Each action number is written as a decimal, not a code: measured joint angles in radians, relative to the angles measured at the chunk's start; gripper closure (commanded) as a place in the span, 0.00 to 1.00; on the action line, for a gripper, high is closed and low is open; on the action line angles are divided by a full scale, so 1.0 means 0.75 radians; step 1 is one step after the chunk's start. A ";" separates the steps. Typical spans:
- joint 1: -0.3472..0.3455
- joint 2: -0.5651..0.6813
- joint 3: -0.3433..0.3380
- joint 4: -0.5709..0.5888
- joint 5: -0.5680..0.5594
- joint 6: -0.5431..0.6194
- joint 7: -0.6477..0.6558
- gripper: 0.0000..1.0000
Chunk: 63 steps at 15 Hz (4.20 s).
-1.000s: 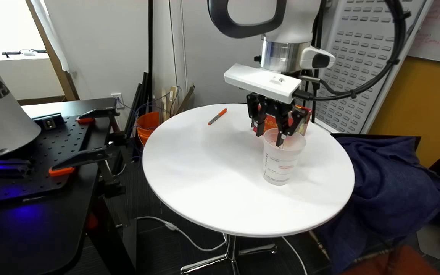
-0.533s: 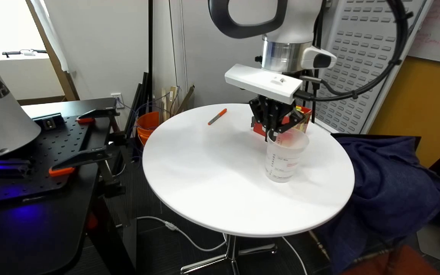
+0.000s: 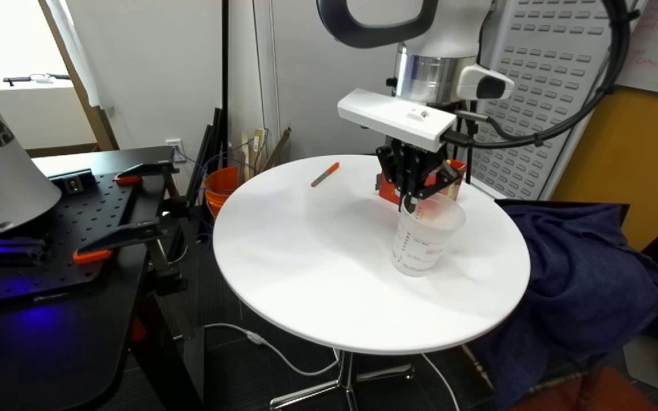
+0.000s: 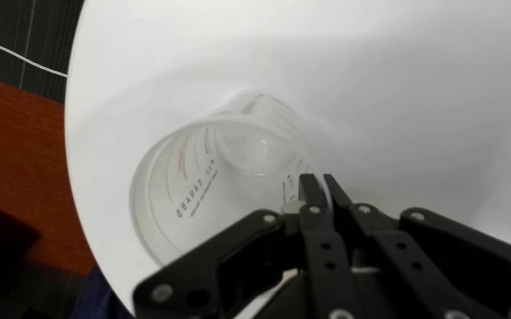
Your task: Remove the marker from the cup and place it on the table and move the cup to the left
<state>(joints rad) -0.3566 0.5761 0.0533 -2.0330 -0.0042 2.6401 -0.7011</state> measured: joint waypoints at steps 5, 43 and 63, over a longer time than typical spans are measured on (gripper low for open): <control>0.010 -0.054 0.000 -0.058 0.000 -0.003 0.081 0.99; 0.476 -0.143 -0.025 -0.176 -0.105 -0.004 0.667 0.09; 0.525 -0.370 -0.057 -0.298 -0.175 -0.049 0.780 0.00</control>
<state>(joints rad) 0.0373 0.2990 0.0109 -2.2563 -0.1353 2.6037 -0.1159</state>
